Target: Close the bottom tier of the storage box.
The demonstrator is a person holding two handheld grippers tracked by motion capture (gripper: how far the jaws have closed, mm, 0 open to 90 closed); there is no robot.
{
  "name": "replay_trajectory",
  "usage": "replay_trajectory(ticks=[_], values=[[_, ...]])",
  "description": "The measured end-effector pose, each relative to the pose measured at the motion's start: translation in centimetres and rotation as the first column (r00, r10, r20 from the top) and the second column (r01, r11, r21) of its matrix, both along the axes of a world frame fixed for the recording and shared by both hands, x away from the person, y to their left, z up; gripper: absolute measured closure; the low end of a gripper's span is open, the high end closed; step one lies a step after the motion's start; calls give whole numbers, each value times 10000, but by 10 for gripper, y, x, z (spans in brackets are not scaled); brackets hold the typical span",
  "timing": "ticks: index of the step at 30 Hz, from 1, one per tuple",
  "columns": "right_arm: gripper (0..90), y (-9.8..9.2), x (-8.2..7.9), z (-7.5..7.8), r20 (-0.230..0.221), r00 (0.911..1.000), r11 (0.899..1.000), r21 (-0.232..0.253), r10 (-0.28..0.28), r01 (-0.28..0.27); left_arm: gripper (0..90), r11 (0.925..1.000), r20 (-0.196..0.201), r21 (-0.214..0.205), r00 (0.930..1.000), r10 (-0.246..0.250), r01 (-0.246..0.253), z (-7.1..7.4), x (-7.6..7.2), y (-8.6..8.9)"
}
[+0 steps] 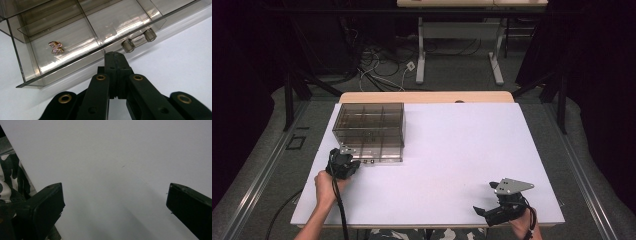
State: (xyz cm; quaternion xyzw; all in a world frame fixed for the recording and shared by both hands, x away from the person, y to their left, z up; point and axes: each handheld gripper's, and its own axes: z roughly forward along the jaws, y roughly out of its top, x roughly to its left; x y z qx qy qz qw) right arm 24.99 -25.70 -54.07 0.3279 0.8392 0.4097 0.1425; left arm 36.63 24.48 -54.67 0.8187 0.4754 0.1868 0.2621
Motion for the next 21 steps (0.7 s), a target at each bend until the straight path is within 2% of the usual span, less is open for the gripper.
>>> replay_trajectory(ticks=[9,12,14,17,21], values=[[7,0,0,0,-11,10000,10000,13,-16,16,900,10000,101,16,9999,66,-67,-3,2,-2],[7,0,0,0,1,10000,10000,2,-2,2,900,9999,76,-124,10000,46,-45,-3,2,-1],[7,0,0,1,34,10000,10000,-71,70,-70,900,9998,226,-154,9996,164,-160,-4,2,-3],[7,0,0,0,112,9999,10000,-49,49,-48,899,9998,328,-182,9994,76,-70,-4,3,-3],[7,0,0,1,31,10000,9999,-77,67,-66,900,9995,494,-283,9987,115,-101,-5,3,-4]])
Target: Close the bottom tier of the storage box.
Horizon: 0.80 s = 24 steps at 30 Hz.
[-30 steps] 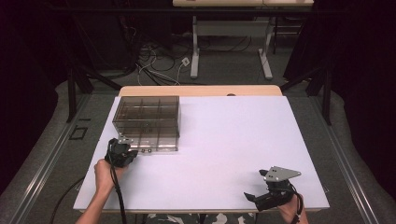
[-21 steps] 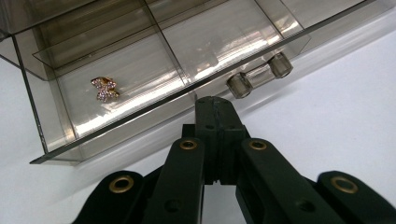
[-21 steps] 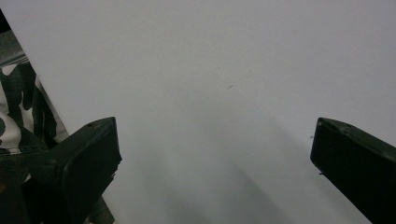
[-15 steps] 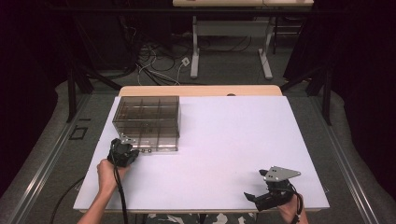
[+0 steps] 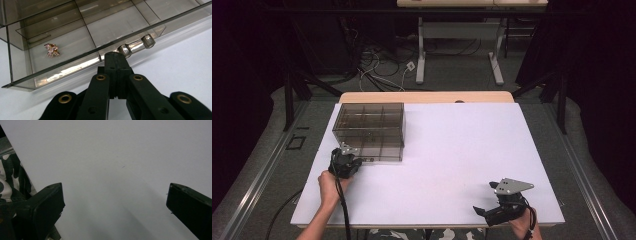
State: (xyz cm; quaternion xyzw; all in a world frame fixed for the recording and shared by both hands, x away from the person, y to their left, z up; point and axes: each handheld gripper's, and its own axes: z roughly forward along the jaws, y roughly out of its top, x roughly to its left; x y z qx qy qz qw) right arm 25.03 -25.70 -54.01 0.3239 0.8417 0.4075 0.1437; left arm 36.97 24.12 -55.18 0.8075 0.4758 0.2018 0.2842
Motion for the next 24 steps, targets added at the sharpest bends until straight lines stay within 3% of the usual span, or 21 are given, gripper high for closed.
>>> replay_trajectory(ticks=[24], values=[[7,1,2,-2,52,10000,9999,95,-58,58,899,9996,818,-192,9964,241,-226,-3,10,-4]])
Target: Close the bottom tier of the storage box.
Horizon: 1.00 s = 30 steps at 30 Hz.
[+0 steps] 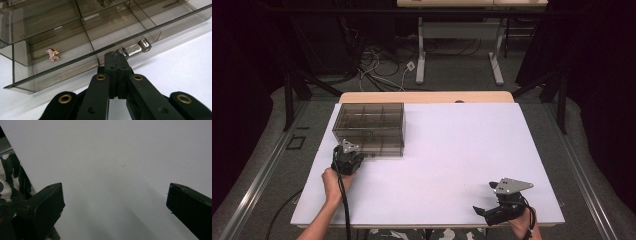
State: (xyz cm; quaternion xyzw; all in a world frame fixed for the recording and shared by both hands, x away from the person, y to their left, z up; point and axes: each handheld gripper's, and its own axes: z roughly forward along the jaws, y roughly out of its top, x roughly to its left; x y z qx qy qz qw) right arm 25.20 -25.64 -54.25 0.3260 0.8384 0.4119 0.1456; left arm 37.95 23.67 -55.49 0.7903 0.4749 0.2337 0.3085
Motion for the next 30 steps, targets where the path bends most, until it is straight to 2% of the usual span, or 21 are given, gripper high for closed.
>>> replay_trajectory(ticks=[2,3,5,11,21,30], values=[[7,0,0,0,3,10000,10000,-6,17,-17,900,10000,-44,-49,10000,44,-44,0,1,0],[7,0,0,0,-10,10000,10000,-10,27,-27,900,10000,81,-27,10000,56,-56,-1,3,0],[7,0,0,0,-23,10000,10000,-10,14,-14,900,10000,41,-26,10000,87,-87,-1,4,0],[7,0,0,0,-32,10000,10000,-5,16,-16,900,9997,272,-135,9994,196,-193,-2,7,-1],[7,0,0,0,-18,10000,10000,-16,-5,5,899,9996,660,-38,9974,279,-277,-4,11,-2],[7,-1,0,0,-111,9999,10000,-80,-8,7,900,9993,856,-44,9956,381,-378,-5,13,-3]])
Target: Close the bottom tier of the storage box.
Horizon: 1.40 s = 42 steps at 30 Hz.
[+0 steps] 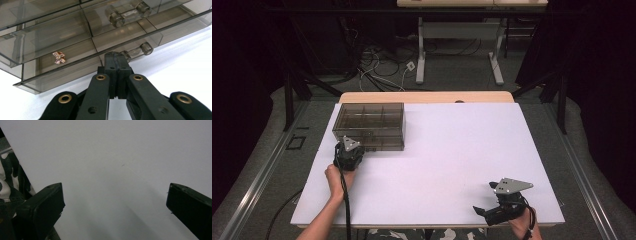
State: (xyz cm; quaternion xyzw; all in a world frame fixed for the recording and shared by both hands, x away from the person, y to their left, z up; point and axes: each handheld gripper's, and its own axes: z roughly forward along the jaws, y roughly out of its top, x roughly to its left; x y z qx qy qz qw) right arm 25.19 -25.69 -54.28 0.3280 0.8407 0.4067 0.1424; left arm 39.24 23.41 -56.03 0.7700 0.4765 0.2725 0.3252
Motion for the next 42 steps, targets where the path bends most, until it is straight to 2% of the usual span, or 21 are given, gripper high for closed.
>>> replay_trajectory(ticks=[3,5,7,9,10,11,17,31,34,35,37,42], values=[[7,0,0,0,12,10000,10000,-4,-1,1,900,10000,-85,-14,10000,32,-33,0,1,1],[7,0,0,0,32,10000,10000,1,14,-14,899,10000,47,8,10000,87,-87,-1,2,1],[7,0,0,0,26,10000,10000,-9,2,-2,899,9998,-19,-155,9999,154,-154,-1,4,1],[7,0,0,0,46,10000,10000,3,-16,16,899,9995,139,-197,9996,234,-231,-1,8,1],[7,-1,-1,1,-66,10000,10000,-18,-34,34,900,9996,106,-195,9997,212,-210,-1,9,2],[7,-1,0,0,-8,10000,10000,37,-75,75,900,9991,121,-328,9995,279,-275,-1,11,2],[7,-1,1,-1,-33,10000,10000,32,-40,40,900,9983,344,-456,9986,389,-373,2,12,2],[7,0,0,0,-138,9999,10000,-32,-9,8,899,9985,318,-518,9993,215,-198,0,14,1],[7,0,0,0,-142,9999,10000,-26,-7,7,898,9989,107,-477,9999,-1,6,0,14,1],[7,0,0,0,-135,9999,10000,-25,-10,10,896,9983,150,-587,9999,22,-13,0,14,2],[7,0,0,-1,-59,10000,10000,44,-49,49,875,9990,147,-434,9999,-78,84,2,13,3],[7,-1,0,0,-74,10000,10000,6,-33,33,749,9975,-18,-535,9989,-458,456,5,10,3]])
